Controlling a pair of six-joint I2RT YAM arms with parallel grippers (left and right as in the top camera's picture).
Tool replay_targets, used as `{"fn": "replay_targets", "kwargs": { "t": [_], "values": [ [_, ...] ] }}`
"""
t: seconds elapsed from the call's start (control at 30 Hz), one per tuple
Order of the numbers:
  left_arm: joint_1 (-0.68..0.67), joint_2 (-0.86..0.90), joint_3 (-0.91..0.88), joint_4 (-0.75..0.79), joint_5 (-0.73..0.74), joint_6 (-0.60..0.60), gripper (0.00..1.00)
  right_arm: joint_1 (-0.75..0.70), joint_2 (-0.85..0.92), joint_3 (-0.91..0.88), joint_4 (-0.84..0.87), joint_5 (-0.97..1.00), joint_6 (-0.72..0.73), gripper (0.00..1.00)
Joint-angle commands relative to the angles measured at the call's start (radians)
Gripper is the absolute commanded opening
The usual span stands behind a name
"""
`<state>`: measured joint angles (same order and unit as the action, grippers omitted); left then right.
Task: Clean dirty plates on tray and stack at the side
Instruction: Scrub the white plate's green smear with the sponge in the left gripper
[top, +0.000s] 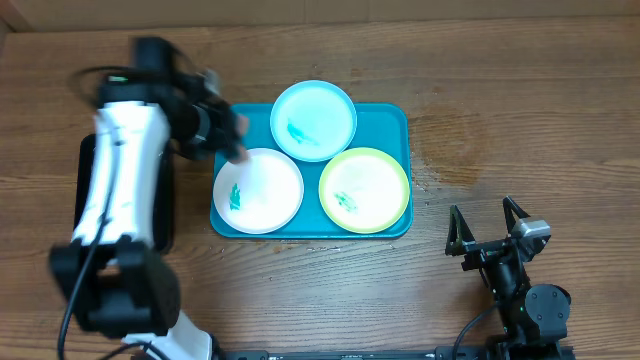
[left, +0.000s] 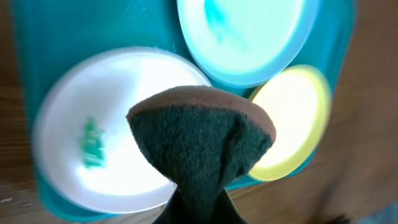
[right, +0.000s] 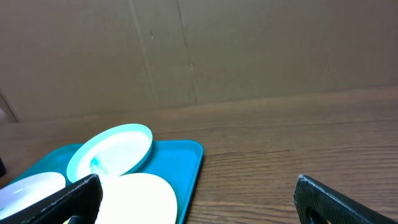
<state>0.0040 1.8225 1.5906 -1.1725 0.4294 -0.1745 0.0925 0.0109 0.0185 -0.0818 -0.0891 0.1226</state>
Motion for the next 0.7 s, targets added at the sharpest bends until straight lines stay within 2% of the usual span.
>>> {"fn": "replay_targets", "kwargs": {
  "t": [0.0, 0.1, 0.2, 0.27, 0.3, 0.4, 0.53, 0.67],
  "values": [
    [-0.089, 0.061, -0.094, 0.053, -0.103, -0.044, 0.04, 0.003, -0.008, -0.010, 0.005, 0.006, -0.002, 1.00],
    [-0.130, 0.101, -0.118, 0.071, -0.198, -0.101, 0.04, 0.003, -0.008, -0.010, 0.005, 0.006, -0.002, 1.00],
    [-0.135, 0.119, -0.118, 0.072, -0.222, -0.110, 0.04, 0.004, -0.008, -0.010, 0.004, 0.006, -0.002, 1.00],
    [-0.135, 0.121, -0.118, 0.069, -0.224, -0.110, 0.10, 0.004, -0.008, -0.010, 0.004, 0.006, -0.002, 1.00],
    [-0.134, 0.121, -0.118, 0.070, -0.228, -0.110, 0.13, 0.004, -0.008, -0.010, 0.005, 0.006, -0.002, 1.00],
    [-0.134, 0.121, -0.118, 0.080, -0.230, -0.110, 0.41, 0.003, -0.008, -0.010, 0.005, 0.006, -0.002, 1.00],
    [-0.129, 0.121, -0.101, 0.080, -0.210, -0.109, 0.35, 0.004, -0.008, -0.010, 0.005, 0.006, -0.002, 1.00],
    [-0.092, 0.113, -0.002, 0.024, -0.179, -0.089, 0.36, 0.004, -0.008, -0.010, 0.005, 0.006, -0.002, 1.00]
  ]
}}
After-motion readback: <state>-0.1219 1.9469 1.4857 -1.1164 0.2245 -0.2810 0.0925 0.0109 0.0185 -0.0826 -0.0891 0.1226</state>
